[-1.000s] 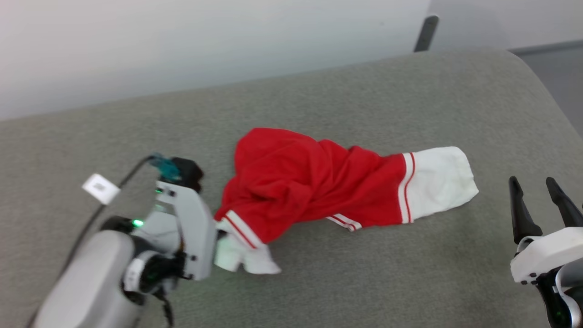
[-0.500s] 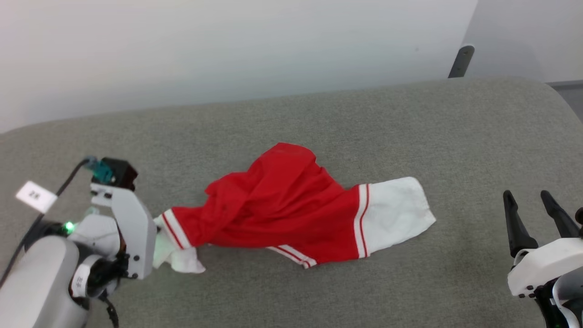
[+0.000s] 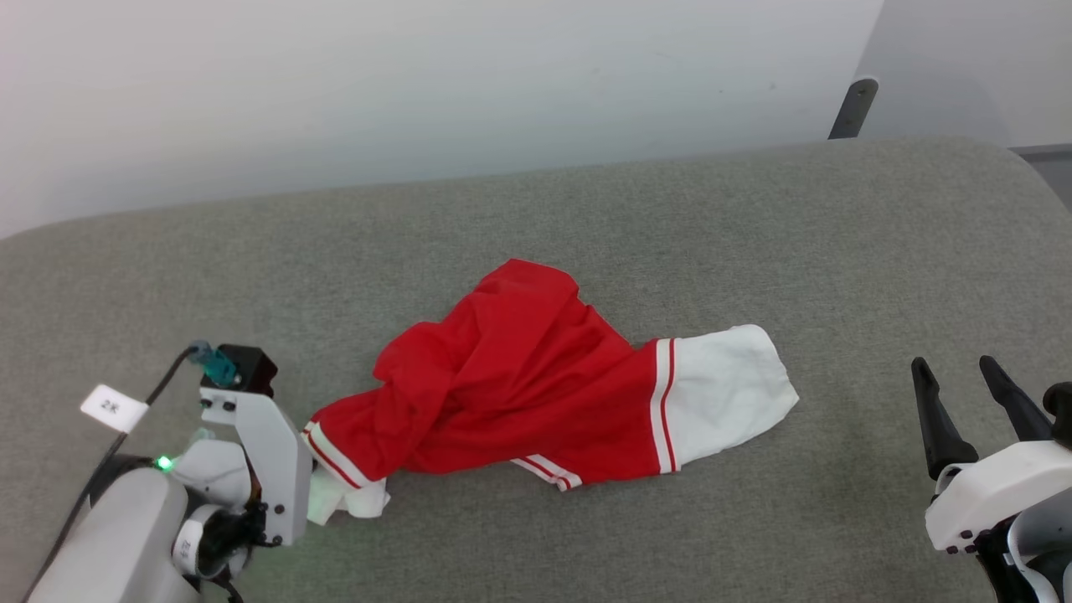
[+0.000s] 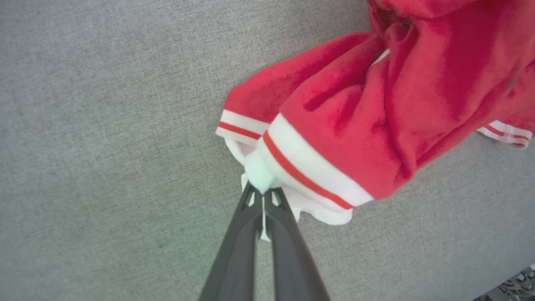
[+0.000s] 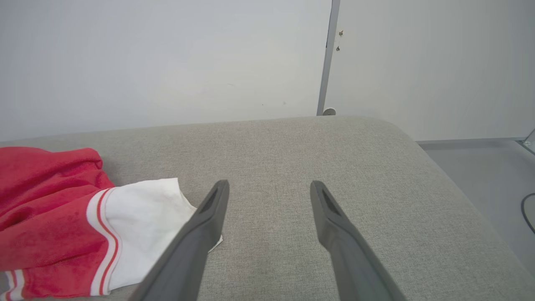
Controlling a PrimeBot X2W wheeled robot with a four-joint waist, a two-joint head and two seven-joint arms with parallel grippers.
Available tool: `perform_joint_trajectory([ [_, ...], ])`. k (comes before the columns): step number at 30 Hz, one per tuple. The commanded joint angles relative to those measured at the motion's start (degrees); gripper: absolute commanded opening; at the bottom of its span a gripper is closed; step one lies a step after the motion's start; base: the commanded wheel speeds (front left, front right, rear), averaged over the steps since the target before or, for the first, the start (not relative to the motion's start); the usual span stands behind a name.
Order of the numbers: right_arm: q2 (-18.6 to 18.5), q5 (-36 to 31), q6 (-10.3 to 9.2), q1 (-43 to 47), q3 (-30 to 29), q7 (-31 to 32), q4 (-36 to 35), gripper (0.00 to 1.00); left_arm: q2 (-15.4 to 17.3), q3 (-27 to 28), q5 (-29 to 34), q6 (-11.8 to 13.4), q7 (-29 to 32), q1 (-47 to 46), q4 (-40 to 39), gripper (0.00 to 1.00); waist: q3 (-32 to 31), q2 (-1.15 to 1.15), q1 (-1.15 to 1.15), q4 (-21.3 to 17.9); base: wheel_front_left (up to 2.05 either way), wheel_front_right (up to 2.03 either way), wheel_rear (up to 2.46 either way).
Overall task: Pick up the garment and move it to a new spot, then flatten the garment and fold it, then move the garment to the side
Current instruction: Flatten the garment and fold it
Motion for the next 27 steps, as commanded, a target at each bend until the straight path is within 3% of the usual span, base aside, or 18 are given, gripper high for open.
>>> perform_joint_trajectory([
  [1,-0.25,0.32,-0.06,-0.25,0.19,-0.17,-0.02,1.0,0.26,-0.14,0.38,-0.44,-0.18,-0.73,0.25,1.0,-0.15,0.0,0.0,0.26,0.0,0.0,0.0],
  [15,-0.36,0.23,-0.06,0.59,0.84,-3.06,-1.45,1.0,1.91,-1.5,1.16,-0.62,1.83,-2.29,-8.94,1.0,-2.8,0.0,0.0,2.52,0.0,0.0,0.0],
  [27,0.15,0.3,-0.06,0.51,2.31,-5.07,-2.79,1.0,-1.05,-4.72,-0.64,-0.51,5.76,-1.62,-18.29,1.0,-3.03,0.0,0.0,1.29,0.0,0.0,0.0],
])
